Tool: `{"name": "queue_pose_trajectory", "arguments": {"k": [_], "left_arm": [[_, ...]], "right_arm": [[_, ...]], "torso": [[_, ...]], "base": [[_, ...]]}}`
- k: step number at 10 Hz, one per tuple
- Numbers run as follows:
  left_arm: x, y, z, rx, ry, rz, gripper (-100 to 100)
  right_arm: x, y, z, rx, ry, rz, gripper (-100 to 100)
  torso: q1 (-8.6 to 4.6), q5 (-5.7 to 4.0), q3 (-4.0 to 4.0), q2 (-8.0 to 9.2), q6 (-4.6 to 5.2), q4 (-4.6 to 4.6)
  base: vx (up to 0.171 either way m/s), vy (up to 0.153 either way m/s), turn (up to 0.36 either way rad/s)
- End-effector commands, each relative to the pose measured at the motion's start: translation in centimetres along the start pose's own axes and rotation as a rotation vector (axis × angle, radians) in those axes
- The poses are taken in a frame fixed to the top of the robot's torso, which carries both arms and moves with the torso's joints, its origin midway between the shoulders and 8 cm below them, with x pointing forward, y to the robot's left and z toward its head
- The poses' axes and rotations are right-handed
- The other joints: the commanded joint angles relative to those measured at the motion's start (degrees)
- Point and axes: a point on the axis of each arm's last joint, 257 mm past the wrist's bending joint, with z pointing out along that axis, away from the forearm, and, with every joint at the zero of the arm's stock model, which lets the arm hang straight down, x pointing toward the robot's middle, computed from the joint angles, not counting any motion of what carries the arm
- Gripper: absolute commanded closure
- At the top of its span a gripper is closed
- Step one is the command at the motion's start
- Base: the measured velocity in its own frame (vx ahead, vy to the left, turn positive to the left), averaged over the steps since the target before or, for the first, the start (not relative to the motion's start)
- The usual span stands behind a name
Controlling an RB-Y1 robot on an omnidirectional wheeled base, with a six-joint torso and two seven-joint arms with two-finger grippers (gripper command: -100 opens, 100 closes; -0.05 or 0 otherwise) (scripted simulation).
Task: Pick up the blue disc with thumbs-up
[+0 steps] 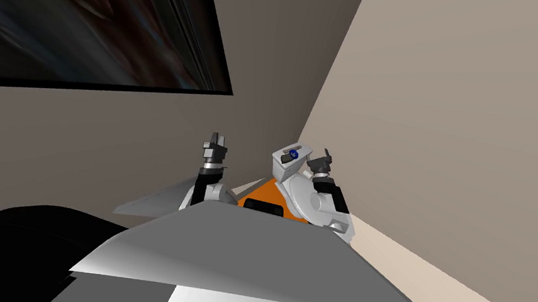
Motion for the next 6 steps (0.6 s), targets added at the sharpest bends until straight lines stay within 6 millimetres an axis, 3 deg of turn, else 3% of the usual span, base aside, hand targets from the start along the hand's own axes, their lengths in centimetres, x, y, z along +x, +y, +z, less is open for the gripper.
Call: {"name": "queue_pose_trajectory", "arguments": {"k": [1, 6], "left_arm": [[0.0, 0.0, 0.0, 0.000, 0.000, 0.000, 0], [0.0, 0.0, 0.0, 0.000, 0.000, 0.000, 0]], "right_arm": [[0.0, -0.4, 0.4, 0.019, -0.003, 0.061, -100], [0.3, -2.3, 1.5, 0.096, -0.014, 0.240, -100]], "torso": [[0.00, 0.00, 0.00, 0.00, 0.00, 0.00], [0.00, 0.00, 0.00, 0.00, 0.00, 0.00]], "base": [[0.014, -0.003, -0.029], [0.016, -0.003, -0.030]]}}
